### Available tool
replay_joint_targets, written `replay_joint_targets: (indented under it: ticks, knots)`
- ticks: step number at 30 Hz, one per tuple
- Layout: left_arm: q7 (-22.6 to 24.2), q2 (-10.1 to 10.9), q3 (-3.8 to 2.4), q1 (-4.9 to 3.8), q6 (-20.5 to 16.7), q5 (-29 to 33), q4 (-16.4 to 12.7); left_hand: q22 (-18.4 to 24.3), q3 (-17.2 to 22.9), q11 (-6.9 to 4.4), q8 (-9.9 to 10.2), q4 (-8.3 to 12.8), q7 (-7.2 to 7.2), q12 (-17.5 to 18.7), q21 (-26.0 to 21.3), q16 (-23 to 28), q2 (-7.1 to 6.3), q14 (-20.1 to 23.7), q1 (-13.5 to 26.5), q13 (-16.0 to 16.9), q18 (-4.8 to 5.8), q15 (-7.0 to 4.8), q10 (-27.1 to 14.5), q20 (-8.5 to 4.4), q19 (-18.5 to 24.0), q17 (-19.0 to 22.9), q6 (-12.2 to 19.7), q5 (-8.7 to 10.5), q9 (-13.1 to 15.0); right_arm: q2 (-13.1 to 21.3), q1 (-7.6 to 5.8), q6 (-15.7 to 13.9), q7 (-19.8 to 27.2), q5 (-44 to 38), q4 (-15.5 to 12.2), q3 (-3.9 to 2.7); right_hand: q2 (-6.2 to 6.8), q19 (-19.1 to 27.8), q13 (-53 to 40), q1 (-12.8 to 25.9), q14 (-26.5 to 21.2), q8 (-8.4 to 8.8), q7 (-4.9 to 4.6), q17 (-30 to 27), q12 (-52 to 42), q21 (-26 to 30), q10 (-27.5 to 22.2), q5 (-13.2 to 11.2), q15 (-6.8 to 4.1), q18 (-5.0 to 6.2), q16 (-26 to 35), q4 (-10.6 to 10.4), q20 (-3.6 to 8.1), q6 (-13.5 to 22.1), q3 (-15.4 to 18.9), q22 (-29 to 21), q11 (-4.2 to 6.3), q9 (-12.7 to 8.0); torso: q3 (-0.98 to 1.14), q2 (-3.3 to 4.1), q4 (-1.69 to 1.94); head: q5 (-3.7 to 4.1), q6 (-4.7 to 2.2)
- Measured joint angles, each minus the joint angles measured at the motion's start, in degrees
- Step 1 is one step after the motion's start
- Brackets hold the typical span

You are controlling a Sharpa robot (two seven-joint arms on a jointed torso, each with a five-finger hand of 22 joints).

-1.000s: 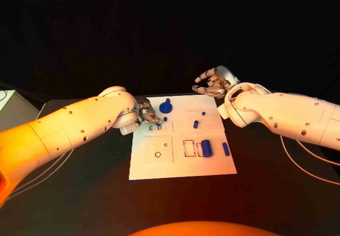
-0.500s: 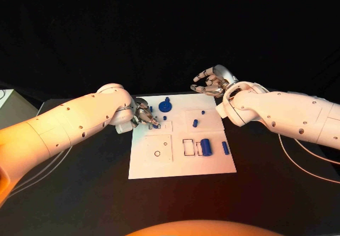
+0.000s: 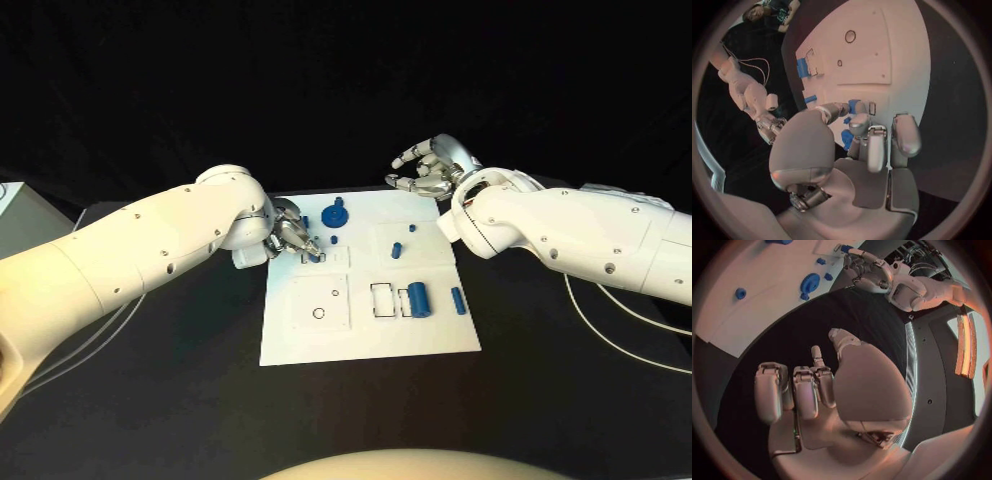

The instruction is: Assemble the parts on the task board

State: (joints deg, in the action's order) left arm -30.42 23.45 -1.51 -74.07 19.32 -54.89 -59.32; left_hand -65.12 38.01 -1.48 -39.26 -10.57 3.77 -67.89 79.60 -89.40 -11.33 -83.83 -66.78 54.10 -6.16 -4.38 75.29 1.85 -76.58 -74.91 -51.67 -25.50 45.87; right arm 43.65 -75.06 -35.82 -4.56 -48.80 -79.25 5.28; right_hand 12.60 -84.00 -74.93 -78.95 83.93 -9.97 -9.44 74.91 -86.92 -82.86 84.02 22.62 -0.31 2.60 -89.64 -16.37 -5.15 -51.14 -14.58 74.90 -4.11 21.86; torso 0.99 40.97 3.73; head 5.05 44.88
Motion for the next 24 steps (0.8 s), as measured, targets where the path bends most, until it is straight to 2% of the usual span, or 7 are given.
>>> replay_joint_targets:
  ticks: [4, 16, 19, 24]
  knots:
    - [0.0, -0.3, -0.03, -0.09, 0.0, 0.0, 0.1, 0.0, 0.0, 0.0, 0.0, 0.0, -0.02, 0.0, 0.0, 0.0, 0.0, 0.0, 0.0, 0.0, 0.0, 0.0, 0.0, 0.0, 0.0, 0.0, -0.2, 0.08, 0.0, 0.0, 0.0, 0.0, 0.0, 0.0, 0.0, 0.0, 0.38, 0.0, 0.0, 0.4, 0.0, 0.0, 0.0, 0.0, 0.0, 0.0, 0.0, 0.0, 0.0, 0.0, 0.0, 0.2, 0.0, 0.0, -0.2, 0.0, 0.0, 0.0, 0.04, 0.07, -0.03, 0.09, -0.03]
    - [0.0, -1.3, -0.06, -0.21, -0.1, -0.4, 0.4, 0.0, 0.0, 0.08, 0.0, 0.0, -0.08, 0.0, 0.0, 0.0, 0.01, 0.0, 0.0, 0.0, 0.0, 0.0, 0.1, 0.0, 0.0, 0.0, -0.3, -0.09, 0.0, -0.1, 0.0, 0.0, 0.0, 0.0, 0.0, 0.0, 0.38, 0.0, 0.0, 0.4, 0.0, 0.0, 0.0, 0.0, 0.0, 0.0, 0.0, 0.0, 0.0, 0.0, 0.0, 0.1, 0.0, 0.0, -0.4, 0.0, 0.0, 0.0, 0.04, 0.1, -0.01, 0.39, 0.04]
    - [0.0, -1.4, -0.06, -0.24, -0.1, -0.6, 0.4, -0.2, 0.0, 0.08, 0.0, 0.0, -0.08, 0.0, 0.0, 0.0, 0.01, 0.0, 0.0, 0.0, 0.94, 0.0, 0.1, -0.21, -0.2, 0.0, -0.3, -0.09, 0.0, -0.1, 0.0, 0.0, 0.0, 0.0, 0.0, 0.0, 0.38, 0.0, 0.0, 0.4, 0.0, 0.0, 0.0, 0.0, 0.0, 0.0, 0.0, 0.0, 0.0, 0.0, 0.0, 0.1, 0.0, 0.0, -0.4, 0.0, 0.0, 0.0, 0.04, 0.1, 0.0, 0.42, 0.1]
    - [0.0, -1.4, -0.07, -0.29, -0.1, -0.9, 0.6, -0.2, 0.0, 0.08, 0.0, 0.0, -0.08, 0.0, 0.0, 0.0, 0.01, 0.0, 0.0, 0.0, 0.93, 0.0, 0.1, -0.21, -0.2, 0.0, -0.3, -0.08, 0.0, -0.1, 0.0, 0.1, 0.0, 0.0, 0.0, 0.0, 0.38, 0.0, 0.0, 0.4, 0.0, 0.0, 0.0, 0.0, 0.0, 0.0, 0.0, 0.0, 0.0, 0.0, 0.0, 0.1, 0.0, 0.0, -0.4, 0.0, 0.0, 0.0, 0.04, 0.1, 0.03, 0.48, 0.19]
